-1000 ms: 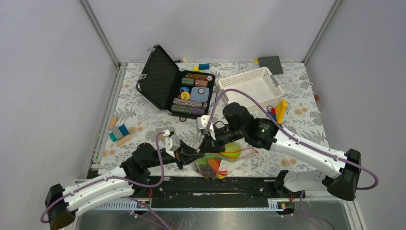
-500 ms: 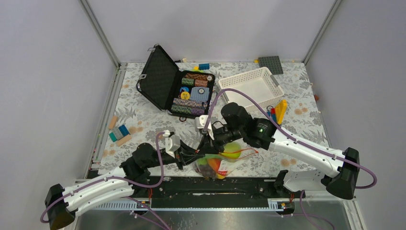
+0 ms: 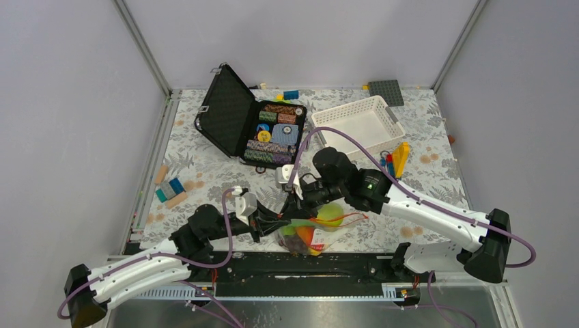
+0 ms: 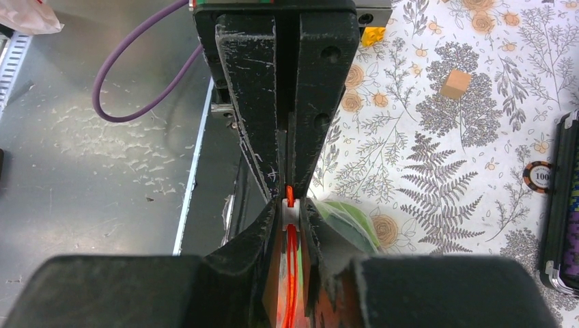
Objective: Place the food in the zip-top bag and seal the zipper
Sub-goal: Zip the zipper food storage bag at the center of the board.
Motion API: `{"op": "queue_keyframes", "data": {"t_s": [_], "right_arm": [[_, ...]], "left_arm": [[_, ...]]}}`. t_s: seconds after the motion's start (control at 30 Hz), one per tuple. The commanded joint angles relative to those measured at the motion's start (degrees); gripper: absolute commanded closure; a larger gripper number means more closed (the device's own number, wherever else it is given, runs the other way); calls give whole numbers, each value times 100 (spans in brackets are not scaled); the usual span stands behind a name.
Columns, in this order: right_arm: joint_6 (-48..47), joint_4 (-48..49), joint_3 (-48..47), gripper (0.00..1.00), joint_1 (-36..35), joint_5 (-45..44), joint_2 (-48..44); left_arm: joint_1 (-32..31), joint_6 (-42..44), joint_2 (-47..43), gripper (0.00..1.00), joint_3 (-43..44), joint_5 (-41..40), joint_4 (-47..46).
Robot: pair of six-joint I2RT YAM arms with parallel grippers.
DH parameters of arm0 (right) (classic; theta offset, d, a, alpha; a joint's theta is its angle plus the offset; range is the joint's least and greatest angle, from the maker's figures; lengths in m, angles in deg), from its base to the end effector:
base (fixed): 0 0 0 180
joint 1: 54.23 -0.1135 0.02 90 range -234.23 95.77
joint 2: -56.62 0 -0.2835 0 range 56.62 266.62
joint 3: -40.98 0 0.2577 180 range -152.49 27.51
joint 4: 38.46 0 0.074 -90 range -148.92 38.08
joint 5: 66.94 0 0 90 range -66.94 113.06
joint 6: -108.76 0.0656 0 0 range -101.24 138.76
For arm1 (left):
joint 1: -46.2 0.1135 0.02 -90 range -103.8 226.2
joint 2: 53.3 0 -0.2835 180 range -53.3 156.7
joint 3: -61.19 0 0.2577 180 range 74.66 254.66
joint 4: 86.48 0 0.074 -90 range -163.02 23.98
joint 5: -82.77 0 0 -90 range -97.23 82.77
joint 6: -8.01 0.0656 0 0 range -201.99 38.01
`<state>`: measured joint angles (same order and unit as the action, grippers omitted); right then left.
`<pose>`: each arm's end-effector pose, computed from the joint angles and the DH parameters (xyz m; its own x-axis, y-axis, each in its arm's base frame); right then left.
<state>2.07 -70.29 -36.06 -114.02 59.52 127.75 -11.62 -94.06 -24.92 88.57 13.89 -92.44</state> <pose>0.1166 0.2777 0.3529 0.0662 -0.3454 -0.9361 -0.9865 -0.1633 -0.0095 0.0668 -0.1505 0.2554 -0.1600 -0.1119 -0.9807 0.9687 0.1734 -0.1779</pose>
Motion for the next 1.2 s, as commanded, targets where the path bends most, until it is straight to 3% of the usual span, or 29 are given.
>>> {"op": "queue_keyframes", "data": {"t_s": [0.0, 0.77, 1.17], "right_arm": [[109, -140, -79, 100, -138, -91, 76], [210, -1492, 278, 100, -129, -1751, -710], [86, -2122, 659, 100, -51, -2992, -1285]], "left_arm": [[24, -7, -177, 100, 184, -389, -568], [23, -60, -706, 100, -39, -971, -492], [25, -40, -1188, 100, -114, -2731, -31]]}}
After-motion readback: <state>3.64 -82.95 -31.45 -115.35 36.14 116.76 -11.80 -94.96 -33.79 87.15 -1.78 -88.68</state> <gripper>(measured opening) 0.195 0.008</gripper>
